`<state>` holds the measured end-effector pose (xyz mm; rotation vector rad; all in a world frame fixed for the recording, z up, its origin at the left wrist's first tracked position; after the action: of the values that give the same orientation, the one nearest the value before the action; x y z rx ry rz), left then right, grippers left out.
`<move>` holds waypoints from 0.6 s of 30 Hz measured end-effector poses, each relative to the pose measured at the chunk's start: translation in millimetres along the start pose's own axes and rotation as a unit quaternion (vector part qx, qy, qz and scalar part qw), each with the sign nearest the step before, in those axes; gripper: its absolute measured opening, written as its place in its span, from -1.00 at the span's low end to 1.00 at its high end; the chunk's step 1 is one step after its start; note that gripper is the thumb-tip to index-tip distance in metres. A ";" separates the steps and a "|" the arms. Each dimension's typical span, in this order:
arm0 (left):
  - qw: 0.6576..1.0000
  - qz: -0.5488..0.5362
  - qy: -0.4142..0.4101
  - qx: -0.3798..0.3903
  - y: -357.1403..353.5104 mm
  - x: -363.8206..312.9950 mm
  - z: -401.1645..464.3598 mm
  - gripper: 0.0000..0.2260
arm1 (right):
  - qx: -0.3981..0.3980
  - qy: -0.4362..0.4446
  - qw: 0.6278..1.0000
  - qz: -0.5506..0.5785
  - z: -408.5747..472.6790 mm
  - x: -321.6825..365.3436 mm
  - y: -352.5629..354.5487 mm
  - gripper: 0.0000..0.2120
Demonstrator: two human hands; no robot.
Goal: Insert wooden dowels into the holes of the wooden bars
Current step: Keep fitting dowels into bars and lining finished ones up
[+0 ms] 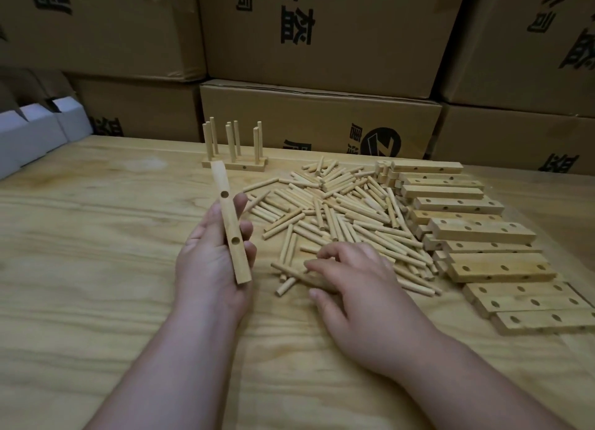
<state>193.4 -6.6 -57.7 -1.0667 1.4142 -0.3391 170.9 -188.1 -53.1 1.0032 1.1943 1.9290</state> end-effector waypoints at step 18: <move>0.997 -0.008 0.048 -0.062 6.0 7.5 2.5 -0.73 | -0.020 0.029 0.998 -0.054 8.2 2.6 -6.1 -0.72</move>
<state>194.9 -8.2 -67.4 -1.1766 1.5290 -0.3212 177.5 -180.1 -55.6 0.8493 1.2119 1.9026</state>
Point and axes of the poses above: each hand's wrist, its own z-axis towards the middle knuckle, its own y-axis out of the back of the hand, x = y × z, the point moved 5 cm from there along z, towards the middle knuckle, and after that the axes turned 3 degrees about -z, right-handed, at the moved point
